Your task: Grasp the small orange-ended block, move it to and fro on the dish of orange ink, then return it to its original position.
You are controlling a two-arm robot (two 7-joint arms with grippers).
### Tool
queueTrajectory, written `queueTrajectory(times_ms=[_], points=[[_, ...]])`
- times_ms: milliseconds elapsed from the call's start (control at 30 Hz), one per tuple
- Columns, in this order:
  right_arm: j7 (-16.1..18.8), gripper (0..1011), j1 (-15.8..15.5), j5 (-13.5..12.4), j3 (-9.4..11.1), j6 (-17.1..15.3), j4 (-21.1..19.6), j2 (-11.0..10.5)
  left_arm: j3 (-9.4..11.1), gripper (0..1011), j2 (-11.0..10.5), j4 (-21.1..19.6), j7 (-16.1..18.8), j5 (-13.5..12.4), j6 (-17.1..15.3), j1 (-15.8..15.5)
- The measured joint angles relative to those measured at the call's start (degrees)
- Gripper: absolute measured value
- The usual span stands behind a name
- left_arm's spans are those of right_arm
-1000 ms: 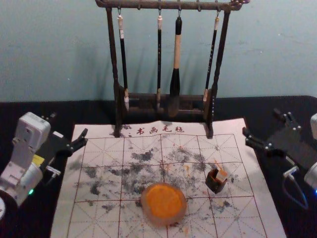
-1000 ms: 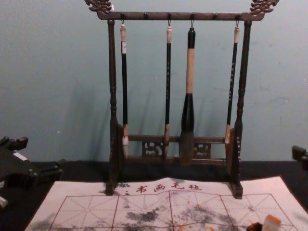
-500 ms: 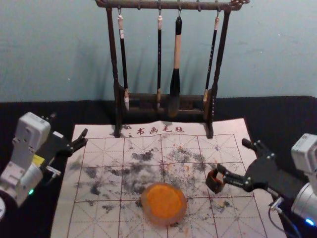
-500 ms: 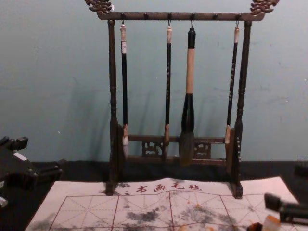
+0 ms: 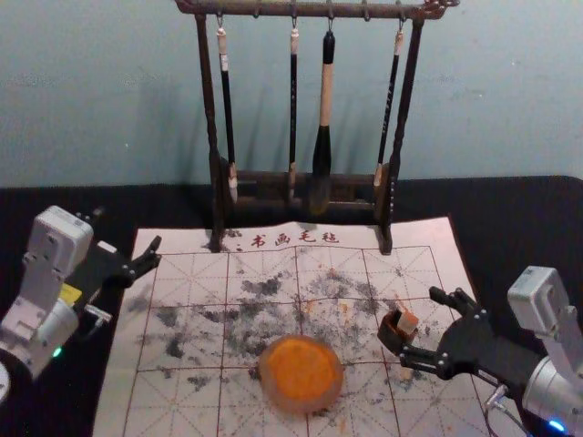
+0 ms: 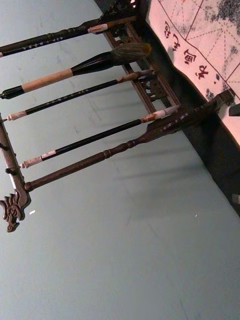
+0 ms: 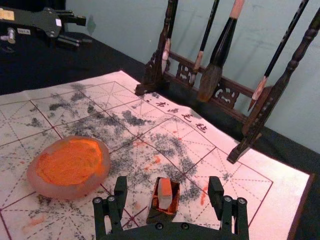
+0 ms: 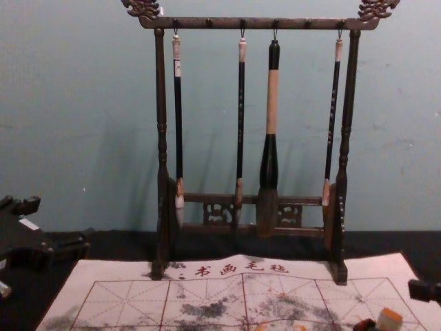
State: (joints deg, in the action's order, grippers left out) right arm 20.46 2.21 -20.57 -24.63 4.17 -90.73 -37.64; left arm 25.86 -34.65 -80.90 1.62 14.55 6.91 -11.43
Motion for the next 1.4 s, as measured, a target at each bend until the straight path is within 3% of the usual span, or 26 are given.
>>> queueTrajectory(times_ms=[567, 1133, 1400], points=[[1.79, 1000, 1.03, 1.33, 1.13, -1.60, 2.84, 2.75, 0.00, 1001, 0.00, 0.00, 0.00, 0.00, 0.00, 0.00], [1.68, 1000, 1.06, 1.28, 0.96, -1.50, 2.83, 2.60, 0.00, 1001, 0.00, 0.00, 0.00, 0.00, 0.00, 0.00], [1.64, 842, 1.06, 1.27, 0.91, -1.45, 2.80, 2.56, 0.00, 1001, 0.00, 0.00, 0.00, 0.00, 0.00, 0.00]])
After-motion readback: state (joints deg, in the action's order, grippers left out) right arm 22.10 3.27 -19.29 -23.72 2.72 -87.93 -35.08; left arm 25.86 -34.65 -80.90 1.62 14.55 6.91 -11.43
